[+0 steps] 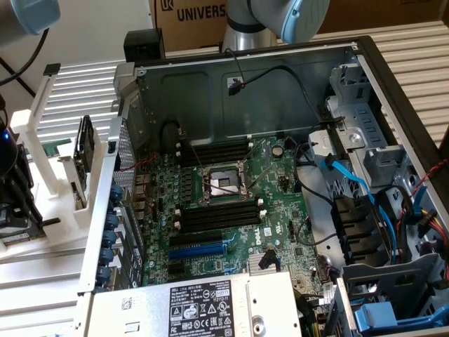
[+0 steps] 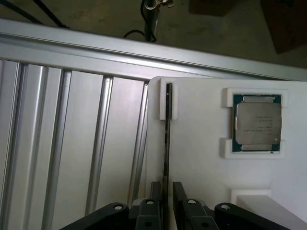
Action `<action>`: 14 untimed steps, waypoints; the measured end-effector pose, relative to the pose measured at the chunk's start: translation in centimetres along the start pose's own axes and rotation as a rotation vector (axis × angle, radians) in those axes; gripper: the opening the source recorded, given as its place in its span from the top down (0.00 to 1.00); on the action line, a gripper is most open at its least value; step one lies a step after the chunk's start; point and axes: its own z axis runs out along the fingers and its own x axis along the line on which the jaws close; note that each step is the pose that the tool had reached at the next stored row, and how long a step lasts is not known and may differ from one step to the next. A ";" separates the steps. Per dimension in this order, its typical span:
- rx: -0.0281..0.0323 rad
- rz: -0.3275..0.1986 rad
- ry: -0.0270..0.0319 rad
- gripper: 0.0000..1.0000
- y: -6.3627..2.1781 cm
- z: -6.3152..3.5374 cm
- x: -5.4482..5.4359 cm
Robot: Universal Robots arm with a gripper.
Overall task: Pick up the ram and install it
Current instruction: 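Insert the ram into the slot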
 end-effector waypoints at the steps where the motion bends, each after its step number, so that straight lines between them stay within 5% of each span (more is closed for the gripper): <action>1: 0.0002 0.000 -0.0001 0.76 0.00 0.01 0.0; 14: 0.0002 0.000 0.0001 0.88 0.01 -0.16 0.0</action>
